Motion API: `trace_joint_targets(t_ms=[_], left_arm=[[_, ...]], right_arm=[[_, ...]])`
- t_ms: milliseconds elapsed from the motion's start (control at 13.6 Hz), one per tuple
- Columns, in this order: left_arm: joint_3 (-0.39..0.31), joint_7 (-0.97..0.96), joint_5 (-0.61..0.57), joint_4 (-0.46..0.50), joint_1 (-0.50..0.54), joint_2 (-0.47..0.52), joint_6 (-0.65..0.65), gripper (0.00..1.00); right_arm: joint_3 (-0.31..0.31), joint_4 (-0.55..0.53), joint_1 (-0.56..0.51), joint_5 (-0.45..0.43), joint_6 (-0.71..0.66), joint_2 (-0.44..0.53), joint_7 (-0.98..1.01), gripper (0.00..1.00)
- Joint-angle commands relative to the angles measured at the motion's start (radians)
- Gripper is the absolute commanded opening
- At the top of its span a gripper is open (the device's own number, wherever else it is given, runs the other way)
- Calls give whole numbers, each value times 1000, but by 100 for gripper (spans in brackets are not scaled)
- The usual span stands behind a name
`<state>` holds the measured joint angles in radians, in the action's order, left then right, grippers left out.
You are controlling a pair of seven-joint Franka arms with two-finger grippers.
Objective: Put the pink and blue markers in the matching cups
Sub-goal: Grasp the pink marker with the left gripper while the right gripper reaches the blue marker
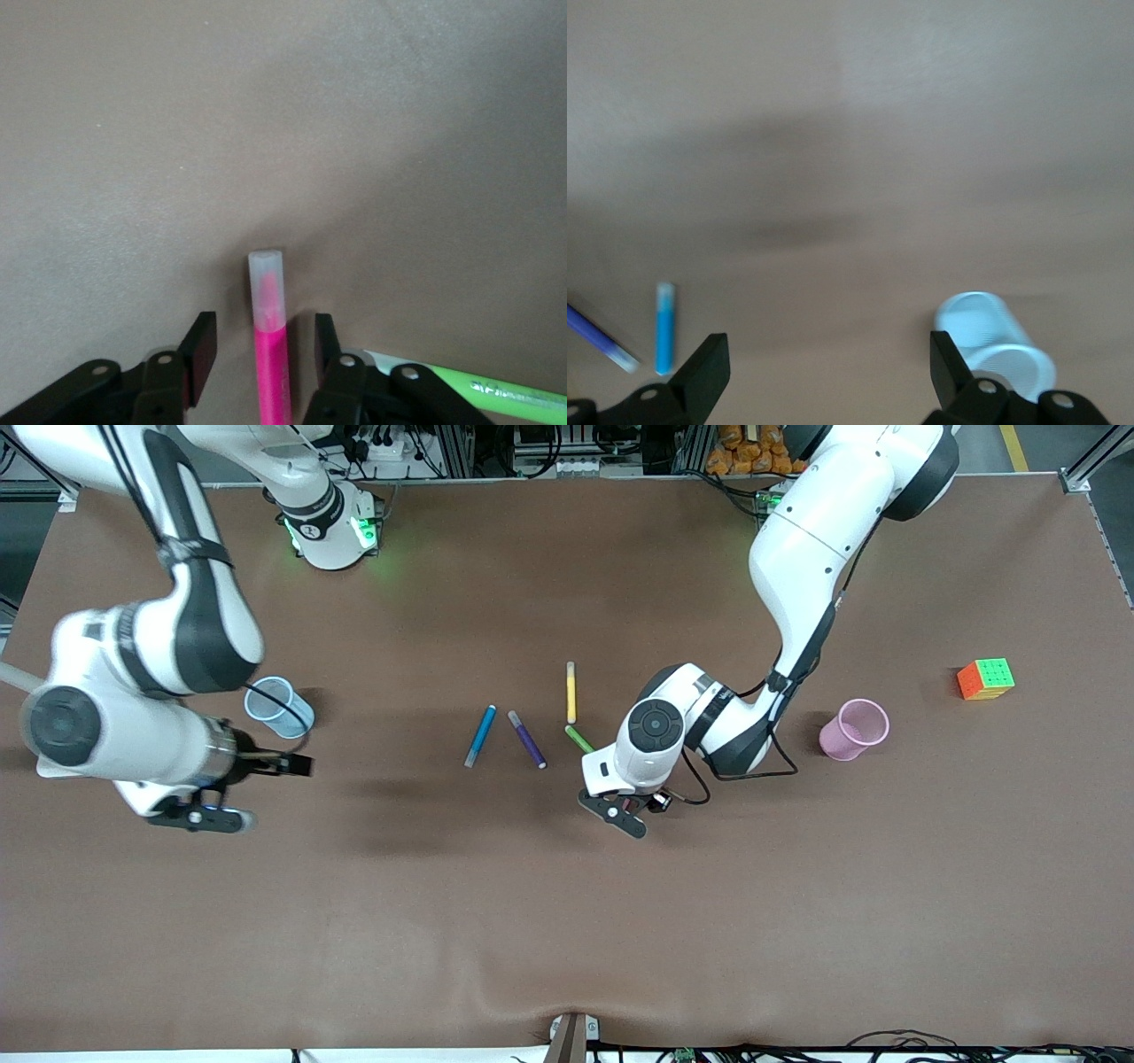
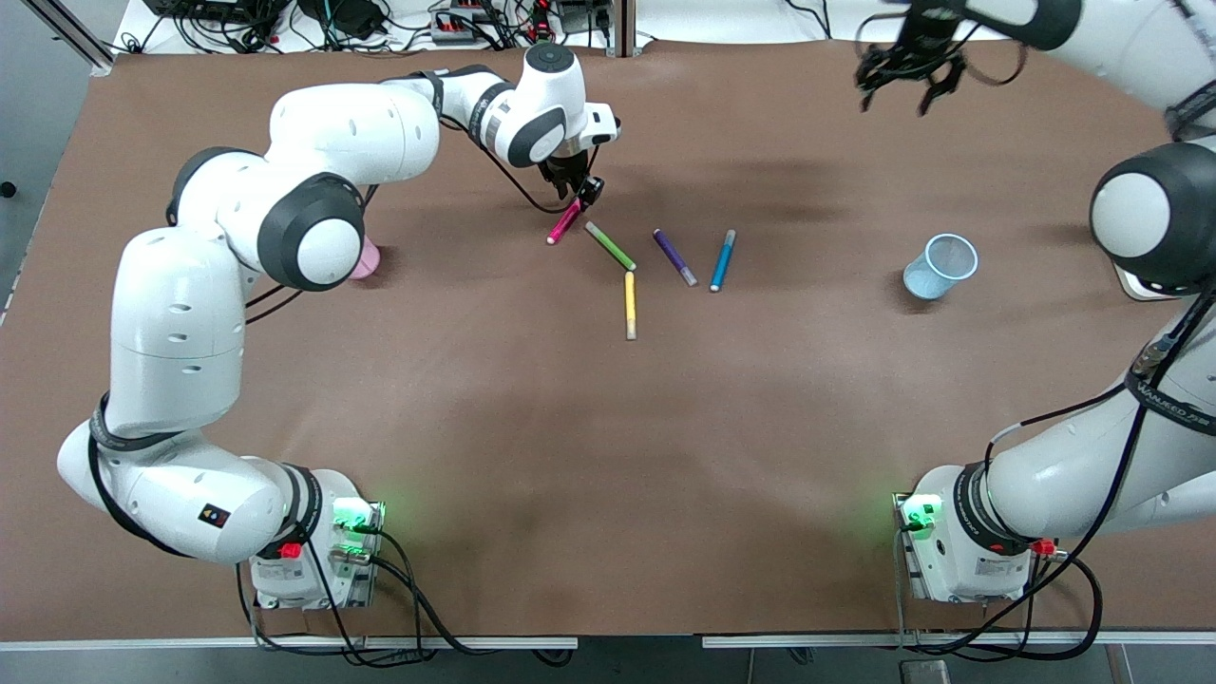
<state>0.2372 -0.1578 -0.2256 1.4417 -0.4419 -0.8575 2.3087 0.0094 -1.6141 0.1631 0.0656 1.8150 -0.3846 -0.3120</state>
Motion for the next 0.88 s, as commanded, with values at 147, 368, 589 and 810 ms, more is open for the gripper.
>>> trace_joint_targets(t_ms=[147, 368, 589, 810], left_arm=[[-15, -3, -35, -26, -18, -26, 37, 47], [-15, -5, -38, -26, -20, -34, 38, 38], [-15, -12, -40, -26, -20, -41, 40, 12], [-15, -17, -40, -26, -18, -22, 35, 0]], right_arm=[[-8, -93, 123, 20, 169, -46, -168, 87], [-8, -127, 215, 20, 279, -98, -257, 92], [-8, -130, 306, 22, 369, -195, -364, 90], [-8, -182, 322, 22, 449, -207, -384, 79]])
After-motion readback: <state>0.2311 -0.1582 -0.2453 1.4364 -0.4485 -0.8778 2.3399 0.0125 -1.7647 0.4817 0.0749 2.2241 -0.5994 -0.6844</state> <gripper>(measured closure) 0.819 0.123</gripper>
